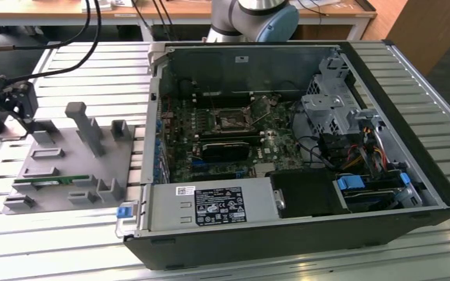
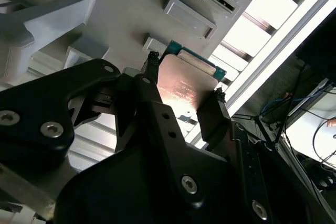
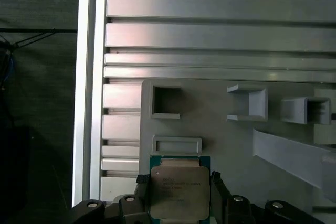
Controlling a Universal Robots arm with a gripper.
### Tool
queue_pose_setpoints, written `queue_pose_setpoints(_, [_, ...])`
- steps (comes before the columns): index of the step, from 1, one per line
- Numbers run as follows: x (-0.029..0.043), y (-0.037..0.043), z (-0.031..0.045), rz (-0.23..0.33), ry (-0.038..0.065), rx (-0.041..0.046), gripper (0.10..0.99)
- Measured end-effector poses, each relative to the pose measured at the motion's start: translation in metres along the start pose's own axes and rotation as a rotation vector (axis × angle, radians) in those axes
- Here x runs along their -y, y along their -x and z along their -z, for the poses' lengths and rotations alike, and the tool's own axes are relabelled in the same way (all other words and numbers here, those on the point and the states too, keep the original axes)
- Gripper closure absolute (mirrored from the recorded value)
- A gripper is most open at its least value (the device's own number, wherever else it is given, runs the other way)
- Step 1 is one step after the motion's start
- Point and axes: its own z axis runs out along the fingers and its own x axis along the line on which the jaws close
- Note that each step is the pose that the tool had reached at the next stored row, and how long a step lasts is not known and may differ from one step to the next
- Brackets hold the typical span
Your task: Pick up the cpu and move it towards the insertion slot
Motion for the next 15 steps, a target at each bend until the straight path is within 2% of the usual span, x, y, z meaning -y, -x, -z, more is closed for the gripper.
queue_pose_setpoints(15, [-0.0033, 0.0, 0.0141, 0.0, -0.004, -0.0002, 0.545])
